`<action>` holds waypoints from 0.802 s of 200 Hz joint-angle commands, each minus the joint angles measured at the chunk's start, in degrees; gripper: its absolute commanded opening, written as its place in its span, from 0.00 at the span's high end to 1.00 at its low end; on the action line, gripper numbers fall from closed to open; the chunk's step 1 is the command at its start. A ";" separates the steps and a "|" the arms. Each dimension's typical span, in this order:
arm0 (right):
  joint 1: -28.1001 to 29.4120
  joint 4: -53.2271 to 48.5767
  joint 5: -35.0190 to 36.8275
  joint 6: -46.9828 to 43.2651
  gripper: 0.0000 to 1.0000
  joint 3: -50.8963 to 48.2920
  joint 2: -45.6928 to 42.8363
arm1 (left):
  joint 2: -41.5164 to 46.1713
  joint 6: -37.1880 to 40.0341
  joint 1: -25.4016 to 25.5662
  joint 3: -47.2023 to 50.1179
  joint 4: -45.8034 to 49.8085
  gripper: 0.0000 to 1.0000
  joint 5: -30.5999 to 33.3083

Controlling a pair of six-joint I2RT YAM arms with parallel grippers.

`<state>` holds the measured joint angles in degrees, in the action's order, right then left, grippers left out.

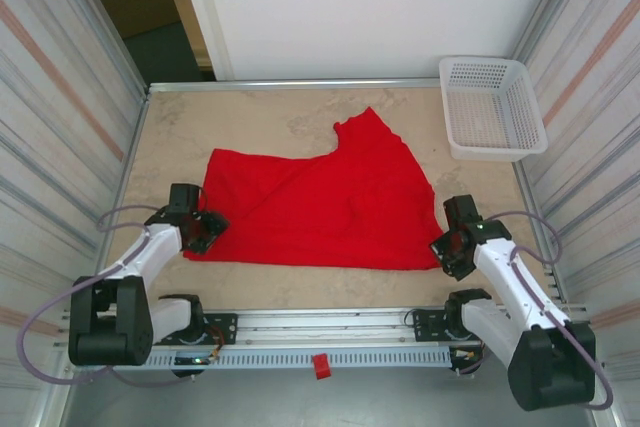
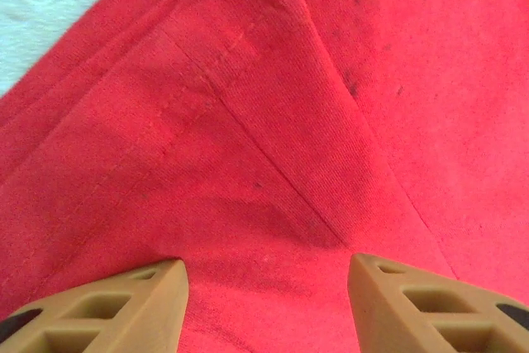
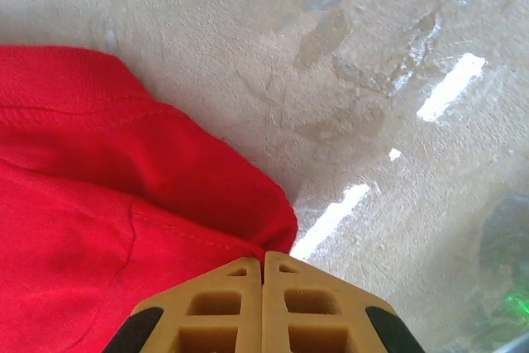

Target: Fold the inside-out t-shirt

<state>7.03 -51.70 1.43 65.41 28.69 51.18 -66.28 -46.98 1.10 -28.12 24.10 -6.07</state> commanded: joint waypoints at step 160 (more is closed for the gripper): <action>0.12 13.38 -14.54 -20.62 0.48 26.24 26.37 | -30.91 34.24 -1.90 -44.75 8.50 0.42 0.90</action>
<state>6.04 -47.07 -6.22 53.19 51.88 66.37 -89.73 -23.51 -1.34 -65.60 30.83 -2.72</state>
